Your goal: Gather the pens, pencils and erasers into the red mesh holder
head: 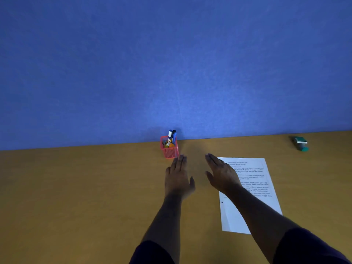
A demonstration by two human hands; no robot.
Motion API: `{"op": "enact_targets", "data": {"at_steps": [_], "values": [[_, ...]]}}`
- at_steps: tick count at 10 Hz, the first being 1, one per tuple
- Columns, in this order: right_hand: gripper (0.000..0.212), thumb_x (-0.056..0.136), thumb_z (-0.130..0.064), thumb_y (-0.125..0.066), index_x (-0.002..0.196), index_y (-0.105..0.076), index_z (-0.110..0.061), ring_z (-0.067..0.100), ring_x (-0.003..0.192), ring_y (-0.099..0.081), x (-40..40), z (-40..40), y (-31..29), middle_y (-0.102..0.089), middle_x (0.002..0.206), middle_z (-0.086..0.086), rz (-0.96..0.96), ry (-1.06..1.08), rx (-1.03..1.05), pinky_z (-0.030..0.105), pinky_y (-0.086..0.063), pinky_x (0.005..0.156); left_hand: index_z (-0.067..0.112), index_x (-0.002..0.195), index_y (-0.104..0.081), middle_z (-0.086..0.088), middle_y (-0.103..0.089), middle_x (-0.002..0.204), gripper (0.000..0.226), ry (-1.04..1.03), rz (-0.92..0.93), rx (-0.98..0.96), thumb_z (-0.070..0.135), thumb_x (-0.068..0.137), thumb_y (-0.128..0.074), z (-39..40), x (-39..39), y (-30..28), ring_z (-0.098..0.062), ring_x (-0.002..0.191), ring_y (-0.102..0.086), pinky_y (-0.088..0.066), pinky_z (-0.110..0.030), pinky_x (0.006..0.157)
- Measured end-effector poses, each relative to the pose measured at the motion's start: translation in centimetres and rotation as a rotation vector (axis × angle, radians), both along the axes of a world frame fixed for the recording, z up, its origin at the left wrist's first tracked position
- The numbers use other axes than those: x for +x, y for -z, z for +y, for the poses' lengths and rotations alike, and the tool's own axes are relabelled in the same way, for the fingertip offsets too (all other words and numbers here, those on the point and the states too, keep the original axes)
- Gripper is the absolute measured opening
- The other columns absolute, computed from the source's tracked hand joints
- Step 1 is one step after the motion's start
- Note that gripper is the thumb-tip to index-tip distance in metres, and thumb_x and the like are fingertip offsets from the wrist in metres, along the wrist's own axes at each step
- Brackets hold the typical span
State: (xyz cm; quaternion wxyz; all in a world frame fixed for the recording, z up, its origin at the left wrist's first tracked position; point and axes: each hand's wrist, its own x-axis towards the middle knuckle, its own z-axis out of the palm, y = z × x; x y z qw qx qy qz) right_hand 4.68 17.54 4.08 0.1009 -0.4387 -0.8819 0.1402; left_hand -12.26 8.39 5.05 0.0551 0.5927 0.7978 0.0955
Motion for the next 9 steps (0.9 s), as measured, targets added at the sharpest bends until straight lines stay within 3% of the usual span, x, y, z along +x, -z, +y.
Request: {"op": "enact_targets", "data": {"at_steps": [2, 4, 6, 9], "values": [[0.071, 0.096, -0.042, -0.053, 0.157, -0.023, -0.022, 0.023, 0.141, -0.043, 4.8, -1.4, 0.9, -0.028, 0.163, -0.001, -0.055, 0.091, -0.056, 0.040, -0.042, 0.110, 0.022, 0.161, -0.005, 0.005, -0.001, 0.170, 0.091, 0.114, -0.025, -0.119, 0.047, 0.091, -0.057, -1.8, 4.4, 0.9, -0.020, 0.157, -0.005, -0.022, -0.045, 0.122], [0.088, 0.090, -0.062, -0.053, 0.157, -0.012, -0.022, 0.030, 0.151, -0.023, 10.5, -2.9, 3.7, -0.016, 0.166, 0.010, -0.272, 0.306, -0.211, 0.045, -0.033, 0.116, 0.026, 0.160, 0.007, 0.007, 0.009, 0.170, 0.106, 0.227, -0.057, -0.389, 0.050, 0.088, -0.068, -3.9, 9.4, 3.8, -0.028, 0.156, -0.008, -0.024, -0.054, 0.120], [0.101, 0.085, -0.069, -0.056, 0.159, -0.004, -0.022, 0.036, 0.154, -0.001, 13.0, -3.8, 5.7, 0.004, 0.167, 0.016, -0.316, 0.253, -0.343, 0.052, -0.028, 0.120, 0.029, 0.161, 0.003, 0.009, 0.011, 0.169, 0.101, 0.291, -0.011, -0.489, 0.052, 0.090, -0.065, -4.9, 11.6, 5.5, -0.034, 0.155, 0.001, -0.022, -0.058, 0.120], [0.101, 0.083, -0.072, -0.056, 0.158, -0.006, -0.028, 0.033, 0.154, -0.007, 12.9, -2.8, 6.2, -0.001, 0.168, 0.010, -0.321, 0.257, -0.315, 0.049, -0.033, 0.116, 0.029, 0.160, -0.006, 0.006, 0.007, 0.170, 0.103, 0.307, -0.009, -0.501, 0.055, 0.084, -0.071, -4.2, 11.6, 5.0, -0.031, 0.156, 0.002, -0.014, -0.057, 0.123]]}}
